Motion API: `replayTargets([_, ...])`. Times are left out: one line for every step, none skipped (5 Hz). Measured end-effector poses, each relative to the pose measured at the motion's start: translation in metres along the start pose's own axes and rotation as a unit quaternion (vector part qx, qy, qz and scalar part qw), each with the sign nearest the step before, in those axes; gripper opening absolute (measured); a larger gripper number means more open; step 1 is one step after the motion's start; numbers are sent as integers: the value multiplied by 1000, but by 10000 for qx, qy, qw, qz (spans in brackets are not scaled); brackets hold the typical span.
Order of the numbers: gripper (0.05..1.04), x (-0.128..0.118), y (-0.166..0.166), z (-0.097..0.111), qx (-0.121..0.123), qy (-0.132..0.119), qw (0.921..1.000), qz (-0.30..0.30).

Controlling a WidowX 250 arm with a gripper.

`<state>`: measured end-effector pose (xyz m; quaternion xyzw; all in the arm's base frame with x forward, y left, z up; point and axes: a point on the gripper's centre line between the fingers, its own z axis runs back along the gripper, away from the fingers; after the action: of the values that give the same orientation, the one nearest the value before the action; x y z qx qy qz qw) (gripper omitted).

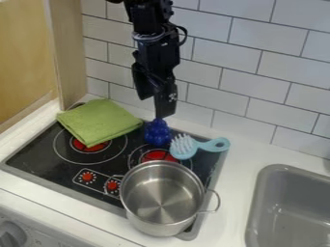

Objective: Moves the silver pot to the other side of the burner

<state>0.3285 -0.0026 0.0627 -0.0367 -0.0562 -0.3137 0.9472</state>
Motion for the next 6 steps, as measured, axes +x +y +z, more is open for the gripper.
replayTargets([999, -14, -10, -16, -216, 268, 9994, 53])
replayTargets([999, -25, -20, -25, -295, 447, 9981, 302])
replayTargets([999, -35, -22, -12, 29, 364, 9978, 549])
replayTargets([999, -44, -29, -2, 256, 247, 9959, 829])
replayTargets([999, -49, -44, 2, 221, 228, 9953, 914])
replayTargets([999, -55, -58, -6, 112, 377, 9955, 863])
